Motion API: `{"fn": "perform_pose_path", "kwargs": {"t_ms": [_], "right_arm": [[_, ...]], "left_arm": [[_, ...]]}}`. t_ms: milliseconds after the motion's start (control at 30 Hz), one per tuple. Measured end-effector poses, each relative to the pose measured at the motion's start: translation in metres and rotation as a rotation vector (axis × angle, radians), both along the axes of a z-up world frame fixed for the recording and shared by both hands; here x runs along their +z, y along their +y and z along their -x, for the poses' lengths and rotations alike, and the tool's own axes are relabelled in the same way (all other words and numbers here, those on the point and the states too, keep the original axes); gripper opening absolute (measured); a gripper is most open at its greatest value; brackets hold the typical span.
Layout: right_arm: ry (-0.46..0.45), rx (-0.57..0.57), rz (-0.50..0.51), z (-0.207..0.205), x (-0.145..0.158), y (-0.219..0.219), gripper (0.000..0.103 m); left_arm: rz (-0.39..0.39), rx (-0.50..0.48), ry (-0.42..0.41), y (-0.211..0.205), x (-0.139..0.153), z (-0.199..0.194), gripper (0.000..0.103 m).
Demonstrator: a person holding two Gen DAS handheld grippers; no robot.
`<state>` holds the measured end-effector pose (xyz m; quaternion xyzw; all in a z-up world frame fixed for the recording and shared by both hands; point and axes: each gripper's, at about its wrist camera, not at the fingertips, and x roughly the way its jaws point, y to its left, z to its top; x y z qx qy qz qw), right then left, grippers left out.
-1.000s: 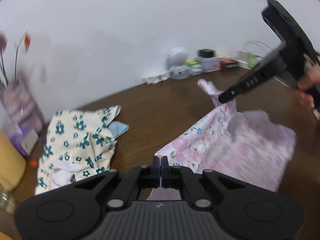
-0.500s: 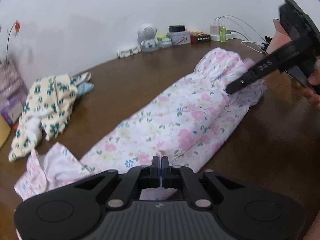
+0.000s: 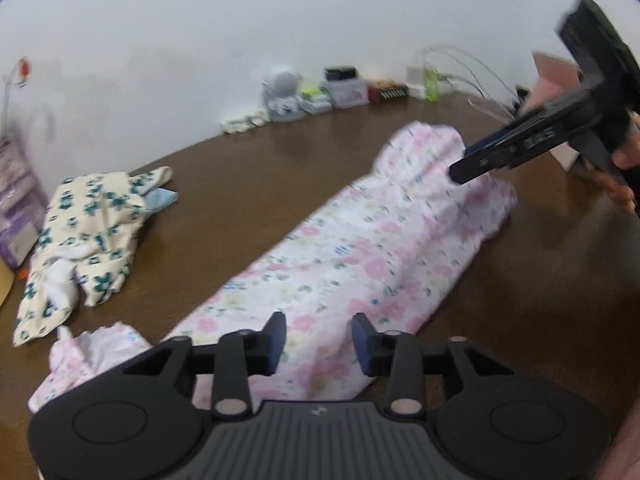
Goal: Fold clothes
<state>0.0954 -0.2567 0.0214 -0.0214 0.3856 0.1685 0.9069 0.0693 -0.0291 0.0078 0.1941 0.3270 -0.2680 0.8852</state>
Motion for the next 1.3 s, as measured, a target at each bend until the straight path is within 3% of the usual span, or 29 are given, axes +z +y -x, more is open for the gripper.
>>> {"fn": "perform_pose_path", "kwargs": {"t_ms": [100,200,433,500,533,567,600,800,1000,1300], "right_arm": [[0.021,0.050,0.062,0.000,-0.015,0.011,0.055],[-0.018,0.122,0.155,0.011,-0.018,0.021,0.055],[-0.134,0.318,0.486,0.030,-0.022,0.039,0.053],[-0.153,0.378,0.555,0.026,-0.026,0.046,0.046],[-0.157,0.411,0.588,0.024,-0.029,0.050,0.033],[-0.160,0.444,0.621,0.021,-0.032,0.054,0.009],[-0.154,0.462,0.631,0.019,-0.033,0.055,0.000],[-0.185,0.492,0.584,0.040,-0.003,0.041,0.000],[-0.054,0.521,0.569,0.055,-0.031,0.038,0.000],[-0.009,0.528,0.460,0.064,-0.028,0.029,0.000]], "left_arm": [[-0.056,-0.005,-0.002,-0.010,-0.013,-0.004,0.036],[-0.071,-0.004,-0.004,-0.012,-0.019,-0.007,0.035],[-0.091,-0.009,-0.012,-0.014,-0.021,-0.009,0.035],[-0.101,-0.008,-0.016,-0.016,-0.022,-0.009,0.032],[-0.102,-0.007,-0.016,-0.016,-0.022,-0.009,0.028],[-0.100,-0.008,-0.014,-0.016,-0.022,-0.009,0.011],[-0.098,-0.006,-0.010,-0.016,-0.021,-0.009,0.000],[-0.079,-0.028,-0.031,-0.006,-0.002,0.003,0.000],[-0.106,-0.075,0.041,-0.009,-0.021,0.011,0.000],[-0.082,-0.062,0.045,-0.003,-0.021,0.015,0.000]]}}
